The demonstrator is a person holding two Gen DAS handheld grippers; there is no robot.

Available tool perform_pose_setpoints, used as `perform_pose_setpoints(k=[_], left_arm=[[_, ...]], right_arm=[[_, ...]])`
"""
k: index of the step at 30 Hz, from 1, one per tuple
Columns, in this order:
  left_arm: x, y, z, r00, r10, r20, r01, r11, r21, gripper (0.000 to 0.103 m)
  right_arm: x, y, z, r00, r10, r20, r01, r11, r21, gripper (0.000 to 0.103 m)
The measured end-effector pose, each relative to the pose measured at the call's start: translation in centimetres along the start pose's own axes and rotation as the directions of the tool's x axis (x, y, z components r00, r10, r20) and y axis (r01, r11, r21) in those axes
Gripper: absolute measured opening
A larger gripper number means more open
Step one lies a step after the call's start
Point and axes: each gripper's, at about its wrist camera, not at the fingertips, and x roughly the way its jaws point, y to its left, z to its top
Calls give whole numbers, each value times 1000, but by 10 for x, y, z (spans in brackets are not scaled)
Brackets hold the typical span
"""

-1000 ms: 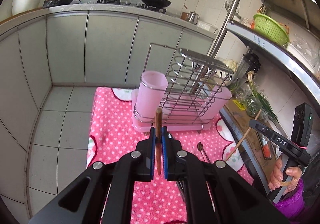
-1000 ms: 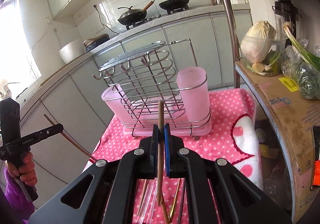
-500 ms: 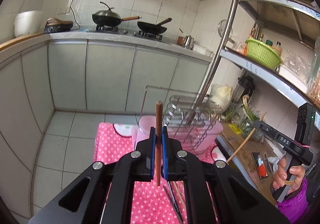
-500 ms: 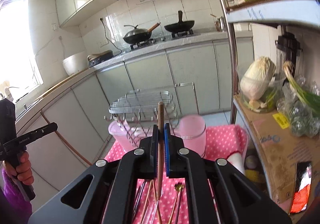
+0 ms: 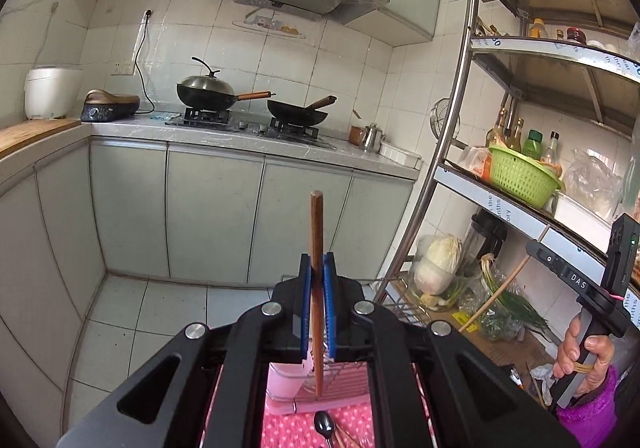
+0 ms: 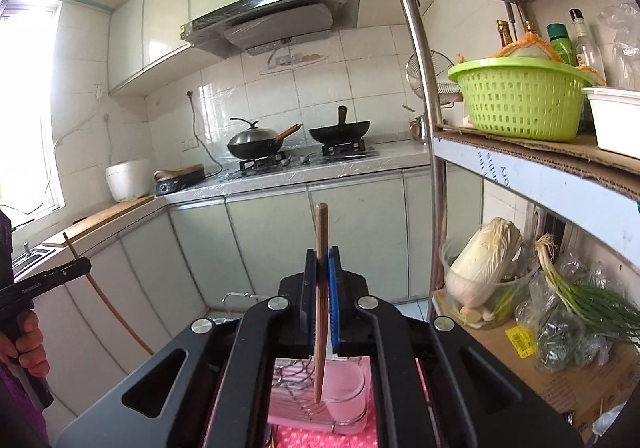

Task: Organize utensils
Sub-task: 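Lift the chopstick upright and carry it above the pink cup, then lower the chopstick into the pink cup and open the grippers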

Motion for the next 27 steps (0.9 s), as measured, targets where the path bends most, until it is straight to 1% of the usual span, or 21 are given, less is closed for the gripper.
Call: perform_pose_setpoints(k=[4, 8, 12, 16, 17, 19, 23, 27], left_arm=[[19, 1, 8, 1000, 16, 8, -16, 1000, 4, 5], [43, 7, 9, 999, 37, -12, -37, 999, -4, 5], [71, 15, 6, 997, 49, -55, -49, 999, -13, 5], [100, 22, -5, 991, 54, -121, -56, 998, -10, 5], [108, 24, -9, 988, 54, -142, -56, 998, -9, 5], [122, 26, -16, 982, 52, -183, -54, 998, -10, 5], [152, 31, -33, 960, 48, -276, -55, 998, -19, 5], [175, 34, -47, 940, 55, -335, -64, 998, -17, 5]], right_arm=[[18, -5, 5, 1000, -16, -2, 16, 1000, -6, 6], [42, -6, 3, 999, -32, -37, 31, 999, -30, 6], [74, -12, -10, 992, -35, -123, 33, 999, -24, 6], [101, -20, -27, 977, -29, -213, 28, 1000, -7, 6], [105, -20, -31, 973, -26, -231, 26, 1000, -4, 6], [119, -22, -41, 957, -10, -289, 13, 1000, 11, 6], [143, -25, -59, 927, 3, -376, 8, 1000, 29, 6], [155, -21, -67, 909, 7, -416, 6, 1000, 29, 6]])
